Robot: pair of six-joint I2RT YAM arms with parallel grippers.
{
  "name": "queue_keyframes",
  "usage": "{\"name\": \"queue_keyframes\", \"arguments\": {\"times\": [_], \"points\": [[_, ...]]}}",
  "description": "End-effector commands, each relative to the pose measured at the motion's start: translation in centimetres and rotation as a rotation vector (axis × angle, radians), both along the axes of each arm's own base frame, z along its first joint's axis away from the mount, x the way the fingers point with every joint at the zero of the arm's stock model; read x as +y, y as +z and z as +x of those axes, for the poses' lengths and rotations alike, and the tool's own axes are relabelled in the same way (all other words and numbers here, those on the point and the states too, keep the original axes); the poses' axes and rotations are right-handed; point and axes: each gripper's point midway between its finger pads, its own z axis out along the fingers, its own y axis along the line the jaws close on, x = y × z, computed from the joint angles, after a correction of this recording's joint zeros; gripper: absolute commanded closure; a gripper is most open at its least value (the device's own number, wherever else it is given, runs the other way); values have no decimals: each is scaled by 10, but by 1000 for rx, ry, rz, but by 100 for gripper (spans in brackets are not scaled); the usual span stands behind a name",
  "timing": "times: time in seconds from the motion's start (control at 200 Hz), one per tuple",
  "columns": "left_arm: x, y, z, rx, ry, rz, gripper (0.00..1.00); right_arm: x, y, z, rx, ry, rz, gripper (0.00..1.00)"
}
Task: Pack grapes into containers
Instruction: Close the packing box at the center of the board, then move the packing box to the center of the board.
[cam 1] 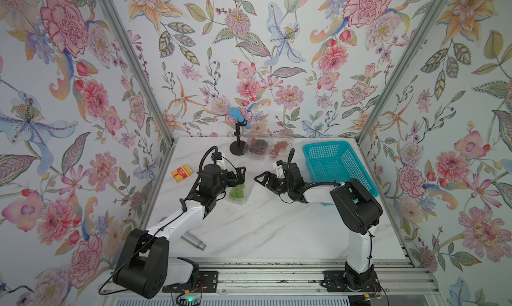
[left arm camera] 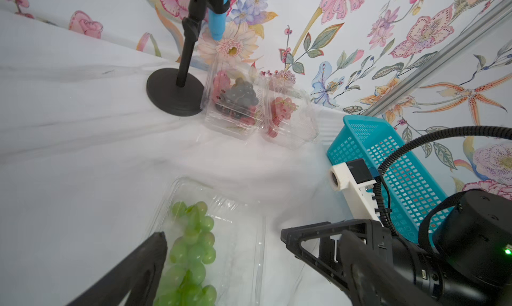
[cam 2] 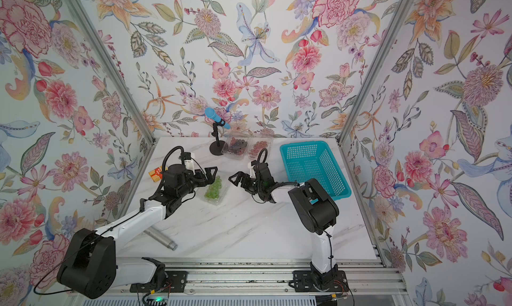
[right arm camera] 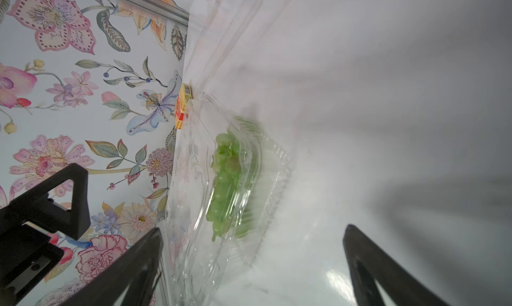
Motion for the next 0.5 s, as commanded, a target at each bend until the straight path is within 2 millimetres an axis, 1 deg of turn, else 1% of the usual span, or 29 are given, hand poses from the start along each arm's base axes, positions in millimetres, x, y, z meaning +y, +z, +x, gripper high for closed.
{"name": "queue_keyframes", "arguments": {"times": [0.0,0.075,0.175,0.24,0.35,0.495], "points": [[19,-27,-26,111,64,-13,0,9,-7,-14,4,49,-11,0],[23,-38,-38,147,79,-41,0,14,-7,-17,1,65,-9,0],[22,-53,-49,197,79,-80,0,16,-9,-16,3,69,-10,0],[22,-62,-53,225,87,-98,0,16,-9,-16,8,66,-9,0],[26,-69,-57,253,112,-95,0,15,-9,-18,10,65,-8,0],[28,-80,-61,288,127,-99,0,9,-9,-15,12,54,-8,0]]}}
